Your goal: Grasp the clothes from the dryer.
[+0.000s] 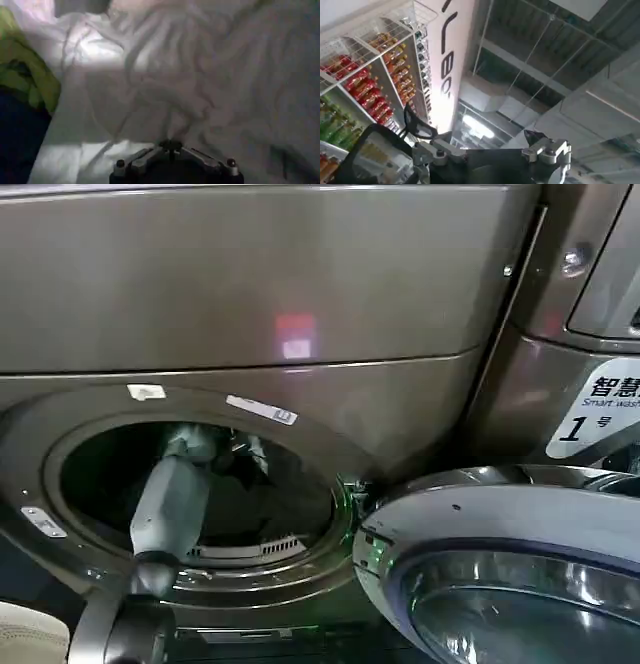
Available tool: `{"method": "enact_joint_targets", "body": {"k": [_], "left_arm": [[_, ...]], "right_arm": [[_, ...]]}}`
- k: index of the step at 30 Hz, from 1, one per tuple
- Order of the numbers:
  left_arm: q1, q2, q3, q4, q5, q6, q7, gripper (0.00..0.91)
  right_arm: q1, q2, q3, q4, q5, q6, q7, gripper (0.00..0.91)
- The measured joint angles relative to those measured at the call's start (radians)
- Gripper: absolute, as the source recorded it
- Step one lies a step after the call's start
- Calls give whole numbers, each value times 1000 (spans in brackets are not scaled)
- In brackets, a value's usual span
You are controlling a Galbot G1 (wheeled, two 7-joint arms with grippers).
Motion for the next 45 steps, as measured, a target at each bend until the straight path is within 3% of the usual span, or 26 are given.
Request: {"method": "enact_joint_targets", "body": {"k": [8, 15, 31, 45], "left_arm": [[66, -20, -5, -100, -168, 100, -285, 0], [135, -35, -17, -211, -368, 115, -540, 0], [329, -54, -51, -480, -713, -126, -906, 0], [602, -105, -107, -832, -792, -167, -1005, 0]], "right_arm": [[5, -6, -8, -11, -1, 4, 1, 907], [7, -10, -13, -18, -1, 8, 2, 907], [-3, -14, 1, -29, 19, 15, 10, 907], [4, -30, 30, -38, 115, 30, 3, 907]]}}
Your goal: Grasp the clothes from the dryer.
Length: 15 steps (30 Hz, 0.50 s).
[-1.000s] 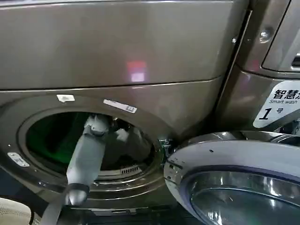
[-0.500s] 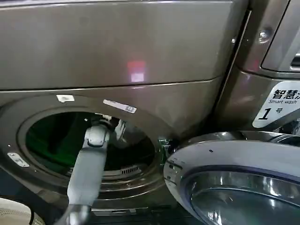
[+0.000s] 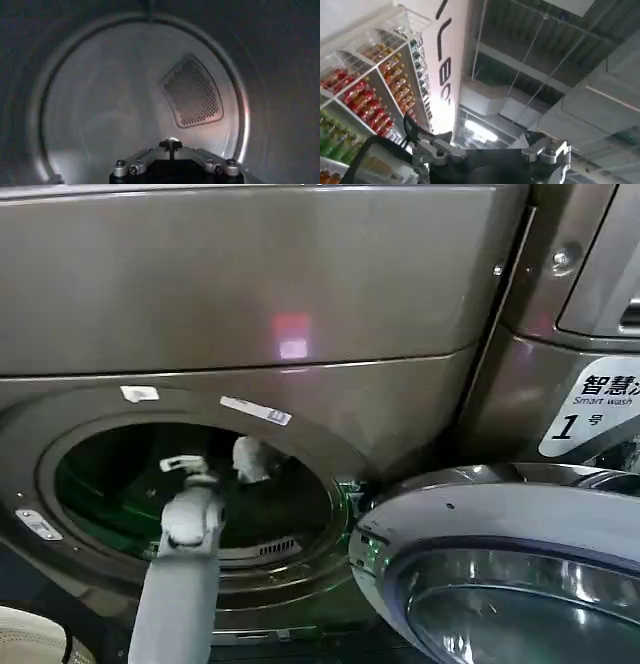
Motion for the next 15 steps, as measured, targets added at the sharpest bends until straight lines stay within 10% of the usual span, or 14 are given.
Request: {"method": "enact_joint_targets", "body": {"k": [15], "left_arm": [[196, -27, -26, -229, 10, 68, -60, 0]], "right_arm": [[-6, 4, 30, 5, 70, 9, -18, 907]]}}
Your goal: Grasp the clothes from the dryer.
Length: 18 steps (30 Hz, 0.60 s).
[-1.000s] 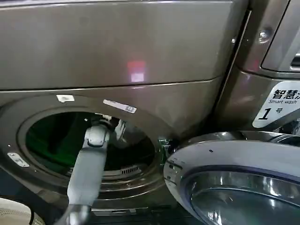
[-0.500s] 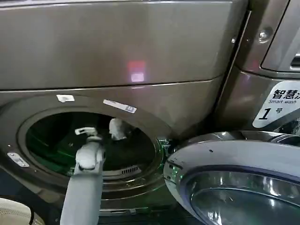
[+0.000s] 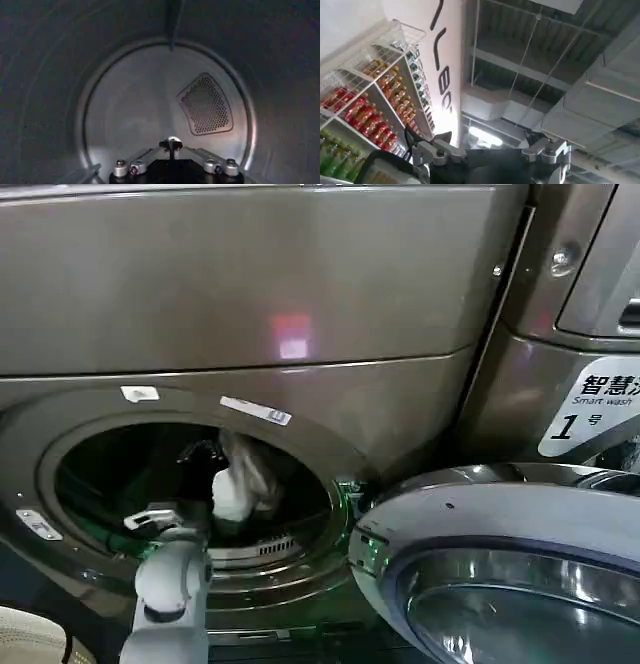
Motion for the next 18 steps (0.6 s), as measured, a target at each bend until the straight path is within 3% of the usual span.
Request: {"method": "enact_joint_targets", "body": {"k": [18], "left_arm": [[61, -1, -4, -66, -9, 32, -8, 0]], "right_arm": [[0, 2, 8, 3, 26, -3, -17, 907]]}}
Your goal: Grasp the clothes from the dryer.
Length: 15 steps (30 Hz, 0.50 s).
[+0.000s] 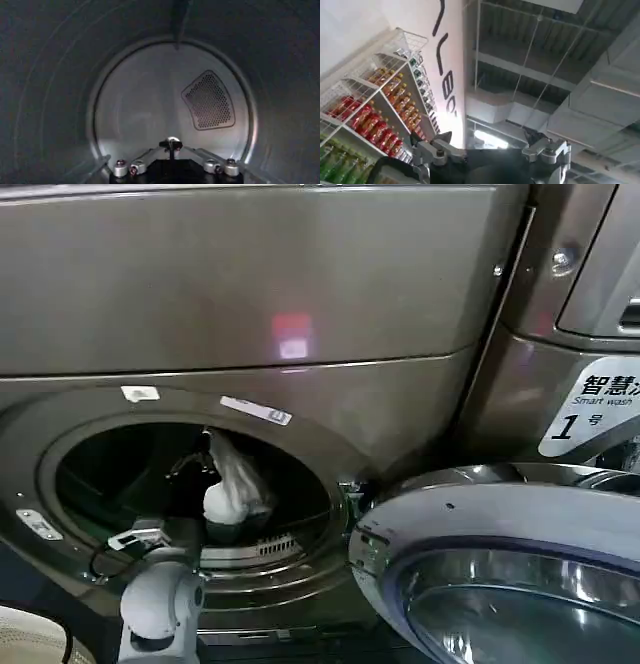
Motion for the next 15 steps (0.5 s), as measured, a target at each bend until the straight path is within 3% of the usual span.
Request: {"method": "enact_joint_targets", "body": {"k": [15], "left_arm": [[25, 2, 6, -5, 6, 8, 9, 0]], "right_arm": [[4, 4, -2, 9, 21, 1, -26, 907]]}}
